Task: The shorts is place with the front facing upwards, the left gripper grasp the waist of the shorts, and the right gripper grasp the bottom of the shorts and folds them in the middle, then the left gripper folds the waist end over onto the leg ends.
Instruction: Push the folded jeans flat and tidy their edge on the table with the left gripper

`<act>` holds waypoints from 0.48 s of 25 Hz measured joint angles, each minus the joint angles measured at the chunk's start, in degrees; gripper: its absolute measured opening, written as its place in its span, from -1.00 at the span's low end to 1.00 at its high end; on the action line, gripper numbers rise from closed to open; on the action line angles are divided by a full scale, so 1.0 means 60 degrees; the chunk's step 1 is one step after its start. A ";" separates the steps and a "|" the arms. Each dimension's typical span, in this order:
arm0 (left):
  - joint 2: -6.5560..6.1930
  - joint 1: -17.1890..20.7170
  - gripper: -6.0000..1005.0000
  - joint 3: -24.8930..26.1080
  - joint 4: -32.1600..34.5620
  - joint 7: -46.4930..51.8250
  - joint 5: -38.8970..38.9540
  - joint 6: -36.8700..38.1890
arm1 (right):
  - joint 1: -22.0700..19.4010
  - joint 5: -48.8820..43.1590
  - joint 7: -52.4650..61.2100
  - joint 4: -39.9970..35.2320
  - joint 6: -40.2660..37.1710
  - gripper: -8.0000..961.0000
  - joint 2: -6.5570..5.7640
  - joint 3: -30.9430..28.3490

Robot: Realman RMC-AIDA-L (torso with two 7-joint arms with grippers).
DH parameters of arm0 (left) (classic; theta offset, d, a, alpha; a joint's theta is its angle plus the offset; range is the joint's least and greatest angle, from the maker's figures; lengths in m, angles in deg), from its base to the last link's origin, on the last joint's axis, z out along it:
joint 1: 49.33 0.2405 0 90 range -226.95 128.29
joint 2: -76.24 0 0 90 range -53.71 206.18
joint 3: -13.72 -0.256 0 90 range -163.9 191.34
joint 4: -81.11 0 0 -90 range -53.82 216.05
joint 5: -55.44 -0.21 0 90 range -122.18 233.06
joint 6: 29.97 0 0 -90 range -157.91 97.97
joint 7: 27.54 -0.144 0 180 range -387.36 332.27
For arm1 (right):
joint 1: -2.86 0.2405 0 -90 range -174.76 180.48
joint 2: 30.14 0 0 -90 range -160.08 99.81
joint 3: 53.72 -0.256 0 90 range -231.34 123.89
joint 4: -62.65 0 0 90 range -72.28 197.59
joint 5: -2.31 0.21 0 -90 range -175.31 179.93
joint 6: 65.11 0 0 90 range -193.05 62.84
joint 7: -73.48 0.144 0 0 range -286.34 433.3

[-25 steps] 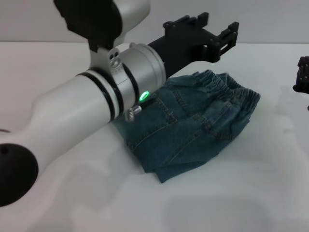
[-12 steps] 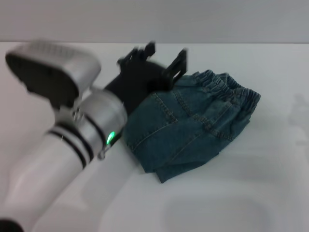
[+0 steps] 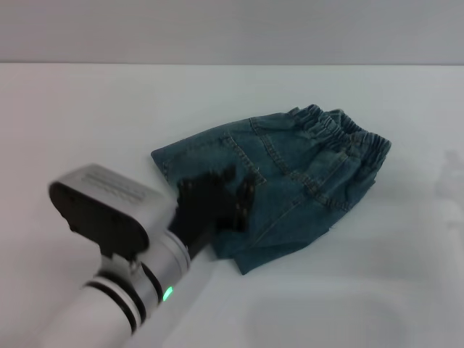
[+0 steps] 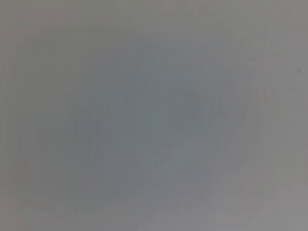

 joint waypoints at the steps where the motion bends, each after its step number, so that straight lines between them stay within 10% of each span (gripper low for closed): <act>1: -0.0005 -0.0042 -0.07 -0.0130 0.0137 0.0001 -0.0001 0.0023 | 0.0028 0.0001 0.0000 -0.0049 -0.0002 -0.98 -0.0006 -0.0016; 12: -0.0046 -0.0101 -0.80 -0.1088 0.0455 0.0000 -0.0032 0.0280 | 0.0276 0.0003 0.0036 -0.0302 -0.0004 -0.99 -0.0033 -0.0006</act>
